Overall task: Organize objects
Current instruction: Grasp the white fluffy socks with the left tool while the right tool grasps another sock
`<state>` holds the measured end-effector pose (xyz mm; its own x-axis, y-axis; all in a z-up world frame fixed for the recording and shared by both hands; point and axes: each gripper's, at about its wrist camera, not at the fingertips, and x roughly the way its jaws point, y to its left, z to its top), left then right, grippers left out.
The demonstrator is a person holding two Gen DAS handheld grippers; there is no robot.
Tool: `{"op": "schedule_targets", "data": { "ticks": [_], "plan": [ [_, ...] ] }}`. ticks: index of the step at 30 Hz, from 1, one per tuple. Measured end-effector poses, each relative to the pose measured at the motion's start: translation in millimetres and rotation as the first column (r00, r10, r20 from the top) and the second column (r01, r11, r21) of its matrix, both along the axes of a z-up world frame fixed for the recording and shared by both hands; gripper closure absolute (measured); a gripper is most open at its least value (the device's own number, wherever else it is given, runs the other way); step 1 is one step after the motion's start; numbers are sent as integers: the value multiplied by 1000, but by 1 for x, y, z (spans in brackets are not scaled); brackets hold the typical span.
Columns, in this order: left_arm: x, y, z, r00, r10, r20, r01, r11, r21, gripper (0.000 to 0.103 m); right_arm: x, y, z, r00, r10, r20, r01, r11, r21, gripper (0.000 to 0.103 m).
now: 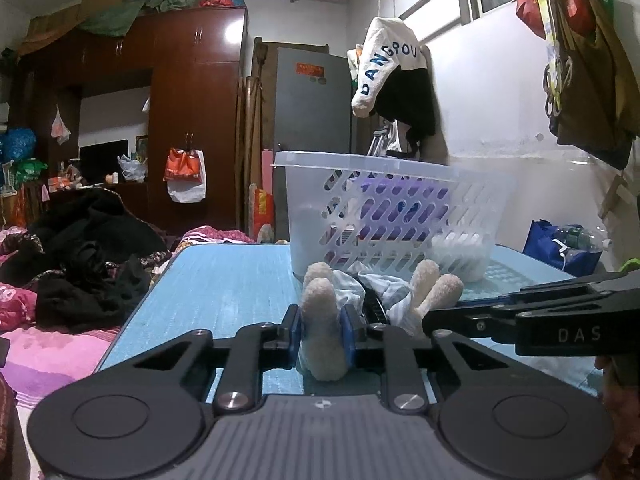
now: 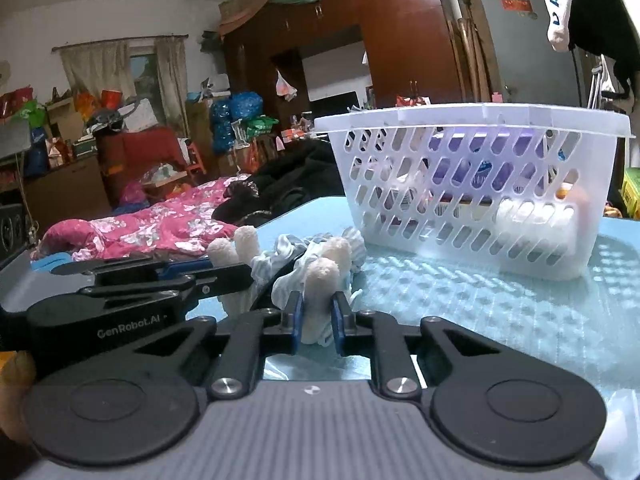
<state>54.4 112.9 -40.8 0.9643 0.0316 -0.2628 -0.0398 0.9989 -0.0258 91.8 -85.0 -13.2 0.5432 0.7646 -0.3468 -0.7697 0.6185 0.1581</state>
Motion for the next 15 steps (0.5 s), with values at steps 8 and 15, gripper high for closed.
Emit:
{"op": "schedule_targets", "data": {
  "ticks": [8, 15],
  "plan": [
    [-5, -6, 7, 999, -8, 37, 7, 1000, 13, 82, -5, -7, 7, 999, 2, 43, -3, 1000, 26, 88],
    [-9, -13, 19, 997, -13, 82, 12, 1000, 17, 82, 0, -19, 20, 999, 23, 41, -26, 997, 71, 89]
  ]
}}
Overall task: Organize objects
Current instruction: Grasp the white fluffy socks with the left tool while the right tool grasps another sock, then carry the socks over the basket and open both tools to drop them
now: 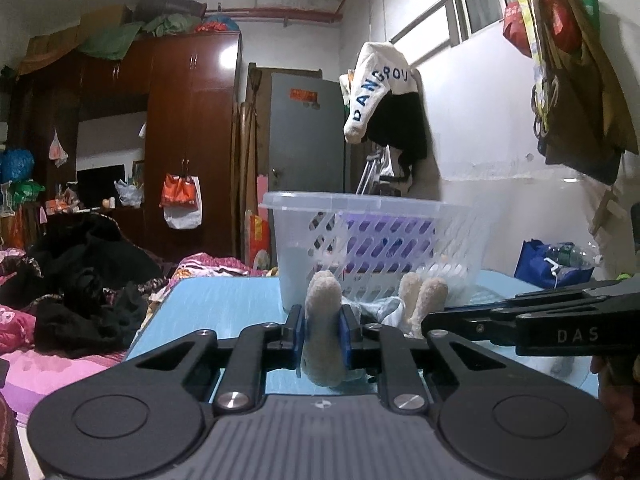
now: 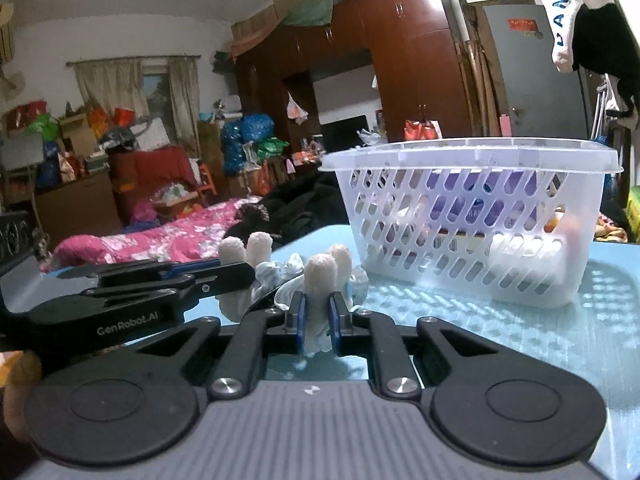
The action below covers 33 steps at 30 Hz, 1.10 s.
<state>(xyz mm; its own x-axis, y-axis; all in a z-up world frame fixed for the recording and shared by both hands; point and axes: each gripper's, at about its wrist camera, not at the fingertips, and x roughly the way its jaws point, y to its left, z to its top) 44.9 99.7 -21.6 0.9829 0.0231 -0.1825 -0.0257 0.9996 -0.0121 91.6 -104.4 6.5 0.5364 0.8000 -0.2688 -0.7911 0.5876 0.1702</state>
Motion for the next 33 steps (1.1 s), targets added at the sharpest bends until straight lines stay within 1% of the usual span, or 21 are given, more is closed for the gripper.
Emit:
{"op": "schedule_targets", "data": {
  "ticks": [6, 14, 17, 20, 23, 24, 26, 28, 33],
  "plan": [
    [-1, -8, 12, 999, -17, 31, 17, 1000, 7, 82, 0, -10, 9, 1000, -4, 20, 3, 1000, 17, 90],
    [-1, -13, 13, 999, -32, 43, 32, 999, 12, 83, 5, -16, 15, 1000, -6, 31, 5, 1000, 25, 92],
    [-1, -14, 15, 998, -35, 51, 34, 999, 20, 83, 6, -17, 15, 1000, -5, 31, 4, 1000, 23, 95],
    [-1, -15, 14, 998, -34, 51, 33, 999, 26, 83, 10, -20, 14, 1000, -4, 18, 3, 1000, 23, 96],
    [1, -14, 10, 999, -31, 38, 30, 999, 24, 83, 19, -18, 7, 999, 11, -36, -10, 1000, 16, 95],
    [1, -12, 9, 999, -28, 33, 27, 999, 23, 83, 21, -17, 4, 999, 3, -43, -3, 1000, 13, 94],
    [1, -10, 4, 1000, -24, 19, 24, 1000, 20, 83, 24, -17, 0, 998, -5, -59, 6, 1000, 14, 89],
    [2, -8, -1, 1000, -21, 5, 21, 1000, 17, 83, 28, -17, -5, 996, -2, -86, 4, 1000, 28, 72],
    [7, -1, -13, 999, -25, -28, 25, 1000, 0, 83, 31, -7, -11, 995, 5, -104, -4, 1000, 12, 71]
  ]
}}
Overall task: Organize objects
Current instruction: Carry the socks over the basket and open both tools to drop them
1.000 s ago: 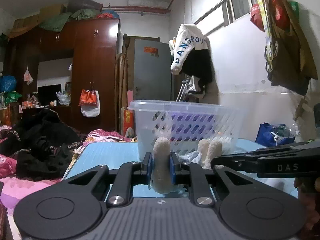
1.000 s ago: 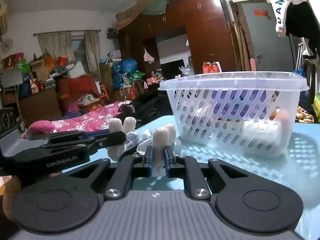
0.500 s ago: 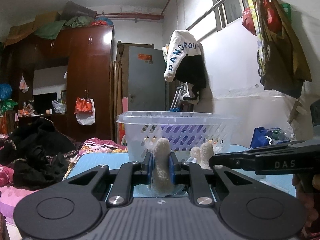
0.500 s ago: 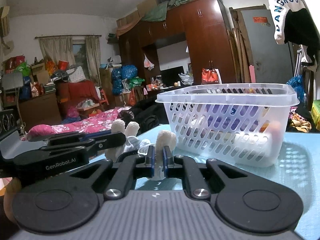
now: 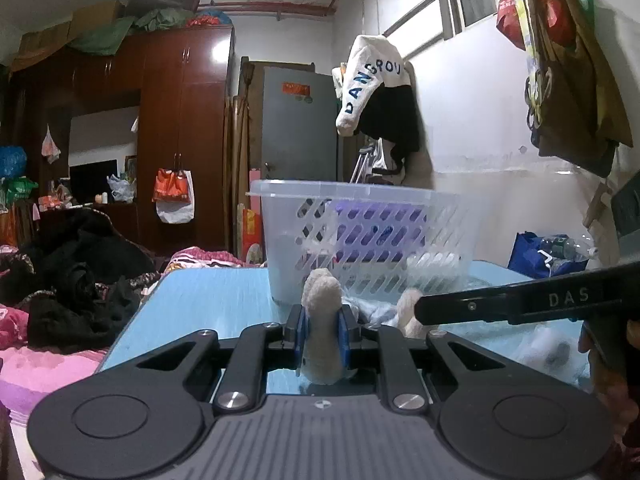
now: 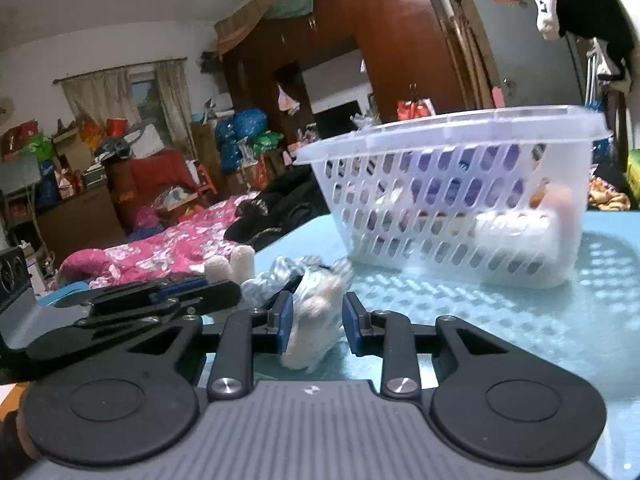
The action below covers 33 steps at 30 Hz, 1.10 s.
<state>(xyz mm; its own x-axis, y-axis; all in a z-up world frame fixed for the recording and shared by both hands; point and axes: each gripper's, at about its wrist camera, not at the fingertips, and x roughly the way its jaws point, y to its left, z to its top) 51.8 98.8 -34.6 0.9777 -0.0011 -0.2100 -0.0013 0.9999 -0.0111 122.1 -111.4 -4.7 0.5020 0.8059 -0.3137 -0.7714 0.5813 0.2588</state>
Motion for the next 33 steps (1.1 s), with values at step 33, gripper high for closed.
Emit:
{"op": "schedule_targets", "data": {
  "ticks": [33],
  "plan": [
    [79, -21, 172, 972, -44, 231, 22, 995, 95, 84, 45, 36, 166, 886, -132, 445, 168, 985, -44, 88]
  ]
}}
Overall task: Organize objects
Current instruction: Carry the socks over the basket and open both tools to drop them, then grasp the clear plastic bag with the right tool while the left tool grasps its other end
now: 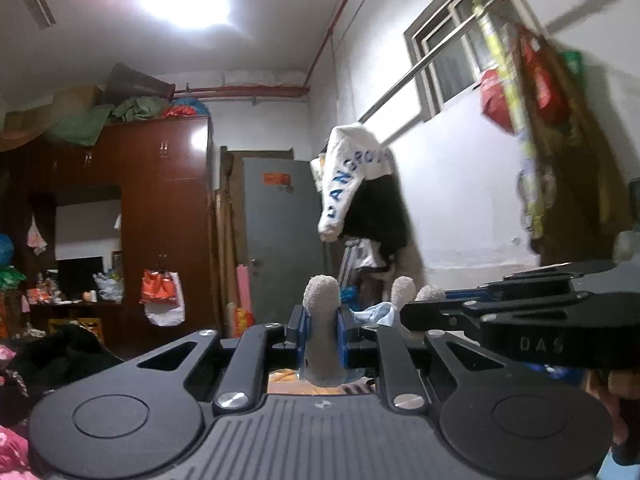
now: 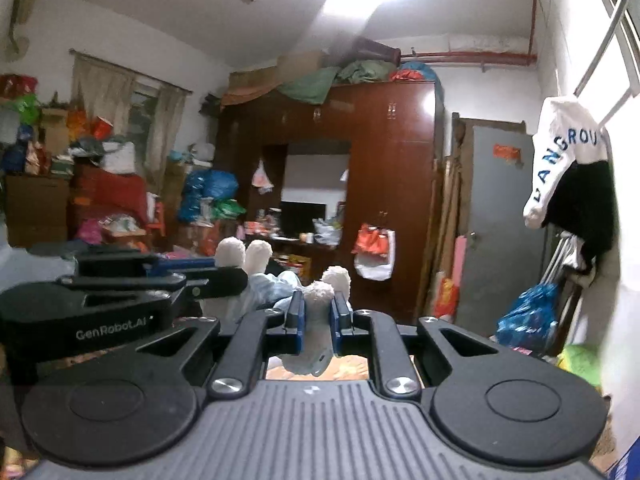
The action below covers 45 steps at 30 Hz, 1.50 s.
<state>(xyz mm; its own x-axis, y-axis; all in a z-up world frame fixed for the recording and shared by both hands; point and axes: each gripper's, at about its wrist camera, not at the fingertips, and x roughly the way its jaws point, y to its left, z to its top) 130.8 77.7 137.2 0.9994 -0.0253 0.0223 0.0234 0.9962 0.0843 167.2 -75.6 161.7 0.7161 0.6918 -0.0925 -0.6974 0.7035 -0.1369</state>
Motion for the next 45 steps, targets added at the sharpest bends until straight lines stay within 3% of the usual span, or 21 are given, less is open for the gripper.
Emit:
{"op": "schedule_targets", "data": {
  "ticks": [3, 7, 20, 21, 22, 23, 24, 25, 27, 31, 36, 40, 45],
  "plan": [
    [44, 4, -3, 998, 21, -62, -21, 1000, 1, 84, 32, 15, -15, 999, -9, -37, 8, 1000, -27, 89],
    [74, 11, -22, 993, 41, -112, -40, 999, 11, 84, 52, 26, -37, 998, 5, -55, -8, 999, -48, 89],
    [80, 20, -60, 980, 79, -181, -73, 997, 38, 83, 50, 32, -63, 997, 18, -79, -32, 984, -175, 87],
    [80, 19, -61, 980, 90, -180, -83, 995, 48, 79, 53, 30, -62, 995, 18, -99, -35, 983, -179, 81],
    [80, 17, -61, 980, 102, -173, -93, 994, 59, 77, 53, 27, -61, 993, 14, -119, -36, 983, -181, 68],
    [79, 16, -61, 979, 122, -163, -110, 991, 79, 61, 52, 23, -60, 993, 1, -119, -21, 985, -173, 63],
    [75, 15, -61, 979, 147, -140, -135, 987, 91, 48, 50, 19, -60, 993, -10, -122, -10, 986, -164, 47],
    [69, 16, -60, 980, 166, -110, -156, 984, 89, 42, 47, 11, -59, 991, -24, -134, 3, 989, -150, 28],
    [56, 22, -56, 984, 158, -80, -154, 987, 49, 20, 37, -7, -59, 988, -53, -144, 37, 993, -112, 7],
    [20, 31, -56, 986, 137, -90, -138, 990, -1, 19, 3, -64, -72, 984, -77, -161, 70, 996, -46, 0],
    [-46, 27, -109, 977, 90, -192, -101, 994, -49, 19, -40, -134, -126, 953, -91, -291, 100, 995, 19, 0],
    [-78, 9, -150, 964, 77, -256, -92, 995, -48, 19, -57, -157, -153, 910, -79, -406, 123, 989, 84, 0],
    [-95, -2, -172, 946, 80, -315, -108, 991, -73, 19, -72, -151, -163, 921, -84, -381, 105, 994, 34, 0]
  ]
}}
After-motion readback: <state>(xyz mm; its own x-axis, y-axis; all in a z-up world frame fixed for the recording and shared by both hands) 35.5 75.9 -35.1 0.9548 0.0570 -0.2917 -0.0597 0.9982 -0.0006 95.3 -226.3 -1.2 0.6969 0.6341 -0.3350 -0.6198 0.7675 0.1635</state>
